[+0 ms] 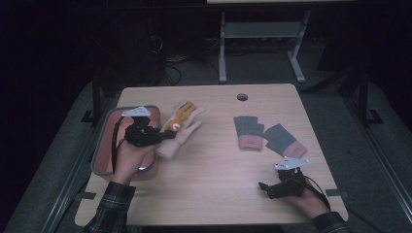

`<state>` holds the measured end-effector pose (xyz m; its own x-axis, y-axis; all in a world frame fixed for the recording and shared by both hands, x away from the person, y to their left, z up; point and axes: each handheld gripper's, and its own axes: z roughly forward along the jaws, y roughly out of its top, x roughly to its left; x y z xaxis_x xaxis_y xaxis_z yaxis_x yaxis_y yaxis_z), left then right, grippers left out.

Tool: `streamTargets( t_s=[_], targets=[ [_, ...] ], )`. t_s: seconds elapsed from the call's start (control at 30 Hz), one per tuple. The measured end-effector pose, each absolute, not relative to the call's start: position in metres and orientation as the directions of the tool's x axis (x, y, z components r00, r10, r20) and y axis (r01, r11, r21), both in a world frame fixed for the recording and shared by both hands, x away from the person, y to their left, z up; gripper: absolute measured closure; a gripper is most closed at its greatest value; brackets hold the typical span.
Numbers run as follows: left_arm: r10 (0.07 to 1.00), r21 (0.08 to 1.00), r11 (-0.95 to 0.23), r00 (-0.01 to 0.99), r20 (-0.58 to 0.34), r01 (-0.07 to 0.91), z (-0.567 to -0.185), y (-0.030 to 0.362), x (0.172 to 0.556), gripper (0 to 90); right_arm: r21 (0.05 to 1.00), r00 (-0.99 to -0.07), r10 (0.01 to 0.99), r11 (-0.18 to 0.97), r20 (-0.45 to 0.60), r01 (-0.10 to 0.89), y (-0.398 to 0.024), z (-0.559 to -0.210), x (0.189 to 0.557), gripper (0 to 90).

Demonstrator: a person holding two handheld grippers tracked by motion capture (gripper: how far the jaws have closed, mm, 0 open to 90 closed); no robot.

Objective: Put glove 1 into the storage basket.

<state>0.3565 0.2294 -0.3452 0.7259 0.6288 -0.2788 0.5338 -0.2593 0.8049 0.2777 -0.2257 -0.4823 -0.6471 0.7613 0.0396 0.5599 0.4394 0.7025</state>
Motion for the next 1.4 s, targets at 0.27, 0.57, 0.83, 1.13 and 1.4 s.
streamTargets(
  t_s=[0.27, 0.57, 0.83, 1.13, 1.4],
  targets=[
    [0.665, 0.812, -0.219, 0.691, -0.282, 0.542, -0.342, 0.251, 0.356, 78.5, 0.702, -0.647, 0.761, 0.439, 0.040, 0.560, -0.226, -0.482, 0.278, 2.3],
    [0.708, 0.810, -0.182, 0.646, -0.286, 0.558, -0.344, 0.274, 0.355, 78.5, 0.703, -0.650, 0.759, 0.442, 0.038, 0.557, -0.226, -0.482, 0.278, 2.3],
    [0.762, 0.802, -0.133, 0.578, -0.294, 0.583, -0.351, 0.306, 0.349, 78.5, 0.706, -0.661, 0.750, 0.449, 0.037, 0.549, -0.228, -0.483, 0.278, 2.3],
    [0.801, 0.788, -0.088, 0.514, -0.307, 0.609, -0.359, 0.332, 0.346, 78.6, 0.704, -0.668, 0.743, 0.453, 0.040, 0.547, -0.229, -0.483, 0.280, 2.3],
    [0.836, 0.757, -0.082, 0.457, -0.302, 0.649, -0.373, 0.345, 0.356, 78.4, 0.705, -0.669, 0.742, 0.454, 0.040, 0.545, -0.229, -0.483, 0.280, 2.3]
  ],
)
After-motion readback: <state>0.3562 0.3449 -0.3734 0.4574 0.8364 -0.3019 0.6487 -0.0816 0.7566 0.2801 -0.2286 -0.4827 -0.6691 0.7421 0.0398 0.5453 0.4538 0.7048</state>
